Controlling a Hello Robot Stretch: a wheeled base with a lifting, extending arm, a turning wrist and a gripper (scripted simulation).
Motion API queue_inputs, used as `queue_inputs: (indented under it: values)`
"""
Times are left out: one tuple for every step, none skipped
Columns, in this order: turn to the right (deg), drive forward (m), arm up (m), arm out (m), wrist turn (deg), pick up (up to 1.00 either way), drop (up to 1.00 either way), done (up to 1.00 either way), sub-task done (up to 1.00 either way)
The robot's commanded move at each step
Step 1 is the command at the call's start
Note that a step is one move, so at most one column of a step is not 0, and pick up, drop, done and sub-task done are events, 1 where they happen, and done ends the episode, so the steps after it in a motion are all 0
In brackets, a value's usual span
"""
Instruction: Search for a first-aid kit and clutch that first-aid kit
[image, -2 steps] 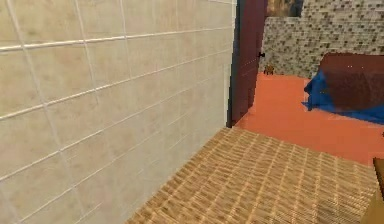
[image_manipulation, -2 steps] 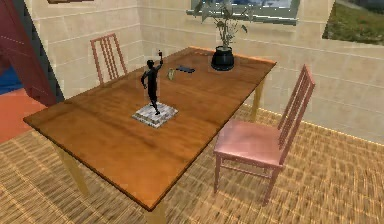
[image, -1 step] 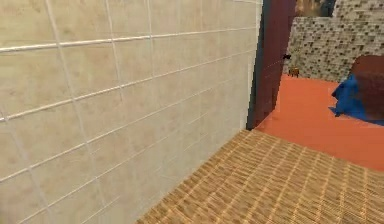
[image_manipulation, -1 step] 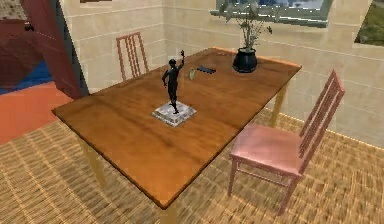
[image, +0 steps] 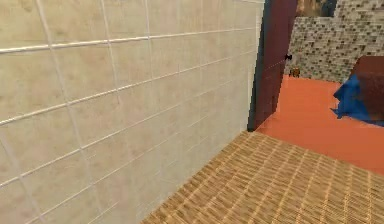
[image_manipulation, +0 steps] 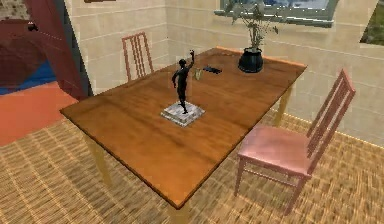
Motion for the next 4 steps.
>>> queue_inputs:
  values:
    - [30.0, 0.00, 0.00, 0.00, 0.0, 0.00, 0.00, 0.00, 0.00]
    - [0.0, 1.00, 0.00, 0.00, 0.0, 0.00, 0.00, 0.00, 0.00]
    - [0.0, 1.00, 0.00, 0.00, 0.0, 0.00, 0.00, 0.00, 0.00]
    - [3.0, 0.00, 0.00, 0.00, 0.0, 0.00, 0.00, 0.00, 0.00]
